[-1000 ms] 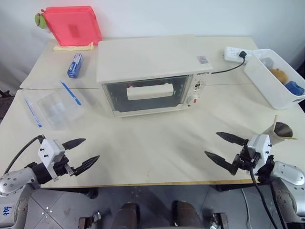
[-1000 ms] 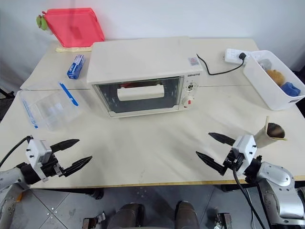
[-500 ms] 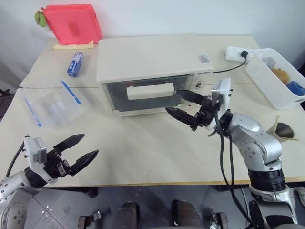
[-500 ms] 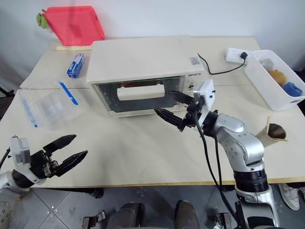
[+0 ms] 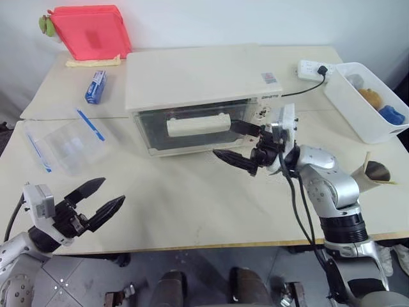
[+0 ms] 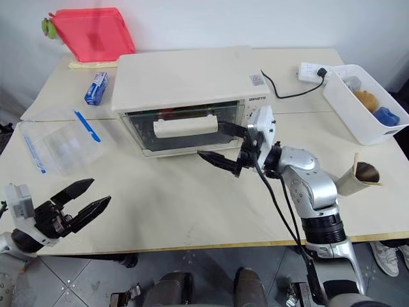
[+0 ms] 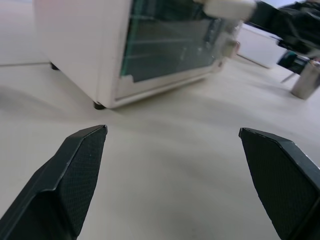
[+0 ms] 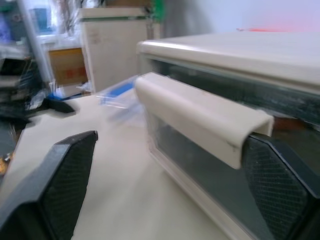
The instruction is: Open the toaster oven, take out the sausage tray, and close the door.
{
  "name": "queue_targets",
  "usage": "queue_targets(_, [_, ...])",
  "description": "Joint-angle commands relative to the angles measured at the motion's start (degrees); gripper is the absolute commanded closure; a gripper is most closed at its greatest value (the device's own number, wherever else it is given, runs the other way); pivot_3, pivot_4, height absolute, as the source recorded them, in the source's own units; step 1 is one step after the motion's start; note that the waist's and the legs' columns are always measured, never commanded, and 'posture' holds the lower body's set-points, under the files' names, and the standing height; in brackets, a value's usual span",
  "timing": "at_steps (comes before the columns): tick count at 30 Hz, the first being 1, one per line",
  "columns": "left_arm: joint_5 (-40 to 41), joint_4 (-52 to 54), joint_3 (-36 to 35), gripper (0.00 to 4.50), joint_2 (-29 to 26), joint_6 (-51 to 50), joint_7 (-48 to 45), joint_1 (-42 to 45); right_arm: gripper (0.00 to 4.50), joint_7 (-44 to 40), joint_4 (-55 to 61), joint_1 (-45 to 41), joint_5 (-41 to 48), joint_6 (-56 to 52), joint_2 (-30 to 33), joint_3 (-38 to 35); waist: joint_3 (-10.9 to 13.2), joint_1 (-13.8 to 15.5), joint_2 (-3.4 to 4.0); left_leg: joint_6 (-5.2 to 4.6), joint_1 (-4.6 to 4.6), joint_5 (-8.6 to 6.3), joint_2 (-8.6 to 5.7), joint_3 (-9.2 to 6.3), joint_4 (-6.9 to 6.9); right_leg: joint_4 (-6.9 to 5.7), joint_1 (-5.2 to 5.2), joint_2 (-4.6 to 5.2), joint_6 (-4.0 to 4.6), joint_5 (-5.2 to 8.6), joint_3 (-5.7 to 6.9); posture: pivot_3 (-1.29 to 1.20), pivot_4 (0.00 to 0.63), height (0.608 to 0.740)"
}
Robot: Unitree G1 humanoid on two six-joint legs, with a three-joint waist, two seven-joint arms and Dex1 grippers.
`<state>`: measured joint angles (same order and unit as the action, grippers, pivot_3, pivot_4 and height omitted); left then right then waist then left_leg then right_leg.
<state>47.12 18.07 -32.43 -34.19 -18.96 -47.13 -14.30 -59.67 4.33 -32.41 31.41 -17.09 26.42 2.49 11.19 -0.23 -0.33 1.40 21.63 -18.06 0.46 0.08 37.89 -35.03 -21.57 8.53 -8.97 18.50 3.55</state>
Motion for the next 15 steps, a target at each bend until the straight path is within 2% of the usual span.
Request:
queue_targets(1, [4.1,-1.6,-2.0,0.19,-0.7,-2.2,-0.4,2.3,0.0,-9.6,0.2,1.3,-5.2,10.8,3.1,3.5,0.0,0.0,0.0,0.0,0.0,0.0,0.01,0.02,0.02,-0.01,0.0,0.0,0.01,-0.01,0.0,0.0,0.15,0.74])
queue_targets(4, [3.1,-5.3,-0.6,0.9,-1.8,-2.3,-0.6,8.2,0.0,-12.2,-2.9,1.6,-6.7,15.1,3.5,3.6,0.0,-0.1,-0.02,0.02,-0.1,-0.03,0.09,0.14,0.02,-0.05,0.0,-0.04,0.04,-0.02,0.0,0.0,0.15,0.74])
queue_targets(10, [-0.3,-10.0,4.6,2.81,-2.2,-3.4,2.3,21.1,0.0,-13.4,-6.4,2.5,-10.5,22.4,3.3,4.2,0.0,0.0,-0.03,0.11,-0.21,-0.07,0.22,0.35,0.05,-0.04,-0.01,-0.08,0.12,-0.11,0.11,0.0,0.15,0.74])
queue_targets(13, [-2.2,-10.2,9.0,3.83,-1.8,-4.3,2.1,24.9,0.0,-12.9,-6.1,2.6,-10.6,23.1,2.7,4.2,0.0,0.0,-0.03,0.14,-0.21,-0.1,0.23,0.4,0.06,-0.02,-0.01,-0.07,0.09,-0.14,0.18,0.0,0.15,0.74])
queue_targets(15, [-3.0,-10.0,10.5,4.34,-1.3,-4.0,2.1,25.9,0.0,-12.6,-5.8,2.8,-11.0,23.4,2.6,4.3,0.0,-0.2,-0.03,0.16,-0.21,-0.12,0.26,0.44,0.06,0.01,-0.02,-0.07,0.09,-0.14,0.2,0.0,0.15,0.74])
